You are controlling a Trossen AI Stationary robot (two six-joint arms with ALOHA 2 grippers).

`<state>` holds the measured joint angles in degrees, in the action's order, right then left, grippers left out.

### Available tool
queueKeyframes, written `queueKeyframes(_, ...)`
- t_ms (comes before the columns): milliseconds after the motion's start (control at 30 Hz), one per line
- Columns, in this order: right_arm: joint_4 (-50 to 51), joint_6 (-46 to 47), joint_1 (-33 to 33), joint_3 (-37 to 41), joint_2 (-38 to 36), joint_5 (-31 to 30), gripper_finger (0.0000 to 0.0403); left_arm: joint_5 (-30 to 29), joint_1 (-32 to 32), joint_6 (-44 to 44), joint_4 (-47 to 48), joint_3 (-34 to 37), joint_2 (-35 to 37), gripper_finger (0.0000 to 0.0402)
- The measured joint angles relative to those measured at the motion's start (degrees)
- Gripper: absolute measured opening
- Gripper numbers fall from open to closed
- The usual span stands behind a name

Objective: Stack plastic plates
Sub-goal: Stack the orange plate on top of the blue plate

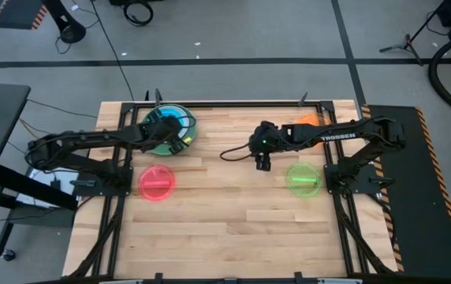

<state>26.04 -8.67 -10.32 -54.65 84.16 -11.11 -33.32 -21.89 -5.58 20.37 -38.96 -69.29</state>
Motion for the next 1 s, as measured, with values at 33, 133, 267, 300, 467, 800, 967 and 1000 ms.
queueKeyframes(33, 1.55, 0.18, -0.41, 0.00, -0.01, 0.00, 0.0284, -0.02, 0.04, 0.02, -0.89, 0.00, 0.56, 0.0211)
queueKeyframes(133, 6.78, 3.03, -2.99, 0.00, -0.02, -0.02, 0.0284, -0.01, 0.04, 0.00, -1.90, 0.00, 2.55, 0.0209)
queueKeyframes(267, 10.09, 8.56, -7.09, 0.72, -0.04, 0.04, 0.0284, 0.00, 0.04, 1.89, -2.97, 0.00, 6.18, 0.0213)
queueKeyframes(300, 10.28, 10.23, -8.03, 1.09, -0.04, -0.04, 0.0284, 0.08, 0.05, 2.59, -2.97, 0.00, 7.28, 0.0216)
queueKeyframes(467, 10.52, 16.87, -9.97, 3.21, -0.04, -4.87, 0.0283, 8.13, 1.08, 2.96, -6.92, 0.04, 13.64, 0.0243)
queueKeyframes(800, 11.27, 22.03, -14.52, 3.65, -0.04, -10.27, 0.0280, 38.71, 3.76, -5.84, -33.10, 0.02, 14.86, 0.0281)
queueKeyframes(967, 11.46, 21.76, -16.12, 3.67, -0.04, -10.40, 0.0280, 47.24, 7.01, -6.09, -46.15, 0.04, 10.77, 0.0282)
queueKeyframes(1000, 11.23, 21.75, -16.18, 3.67, -0.04, -10.43, 0.0280, 47.39, 8.18, -6.45, -48.47, 0.04, 9.63, 0.0282)
